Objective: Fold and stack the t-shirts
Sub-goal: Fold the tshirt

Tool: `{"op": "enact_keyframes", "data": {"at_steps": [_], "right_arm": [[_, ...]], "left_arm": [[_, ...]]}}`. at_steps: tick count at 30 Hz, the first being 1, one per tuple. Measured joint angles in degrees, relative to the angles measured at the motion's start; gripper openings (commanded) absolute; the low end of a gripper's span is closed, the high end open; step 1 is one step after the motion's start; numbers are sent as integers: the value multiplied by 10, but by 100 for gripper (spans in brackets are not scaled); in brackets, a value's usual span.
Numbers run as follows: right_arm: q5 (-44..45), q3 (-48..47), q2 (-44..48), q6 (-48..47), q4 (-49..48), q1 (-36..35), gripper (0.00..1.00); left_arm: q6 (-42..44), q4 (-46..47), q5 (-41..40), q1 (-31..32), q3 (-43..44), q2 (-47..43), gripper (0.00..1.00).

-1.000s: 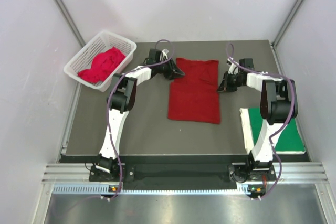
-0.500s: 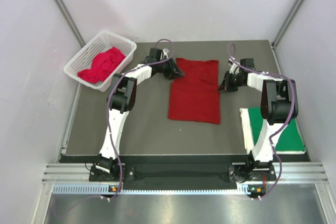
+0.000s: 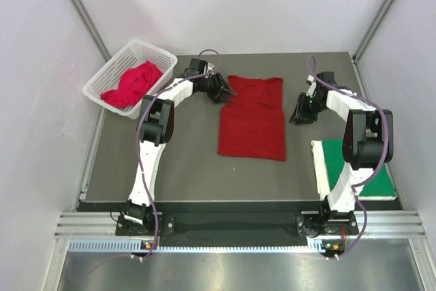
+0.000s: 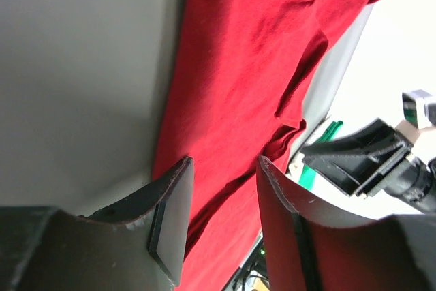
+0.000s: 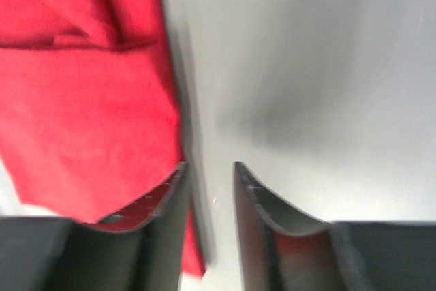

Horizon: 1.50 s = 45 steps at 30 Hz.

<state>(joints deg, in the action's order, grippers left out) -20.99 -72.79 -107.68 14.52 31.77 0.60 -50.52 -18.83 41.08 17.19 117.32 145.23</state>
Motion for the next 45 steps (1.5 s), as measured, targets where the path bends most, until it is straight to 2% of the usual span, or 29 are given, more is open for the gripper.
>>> {"op": "enact_keyframes", "data": {"at_steps": [3,4,12,17,21,25,31,34,39,45], "right_arm": [[3,14,33,12,32,-8,17],[0,23,47,17,38,-12,15],[-48,98,107,57,40,-78,19],[-50,163,108,70,10,-91,25],[-54,205,115,78,-12,-91,33],[-33,215,147,76,-2,-91,40],[3,208,197,99,46,-91,44],[16,212,224,137,52,-91,48],[25,292,279,214,21,-92,53],[43,340,294,278,-3,-94,55]], "left_arm": [[10,-21,-1,-8,-6,-10,48],[16,-30,-2,-11,-10,-16,48],[120,-147,-34,-22,-44,-71,48],[173,-186,-44,-21,-151,-155,47],[181,-181,-29,-14,-291,-252,47],[180,-173,-13,7,-370,-304,48],[169,-156,5,26,-441,-345,50],[144,-116,23,26,-482,-358,51],[82,-50,41,27,-563,-370,53],[46,-18,39,40,-578,-377,54]]}}
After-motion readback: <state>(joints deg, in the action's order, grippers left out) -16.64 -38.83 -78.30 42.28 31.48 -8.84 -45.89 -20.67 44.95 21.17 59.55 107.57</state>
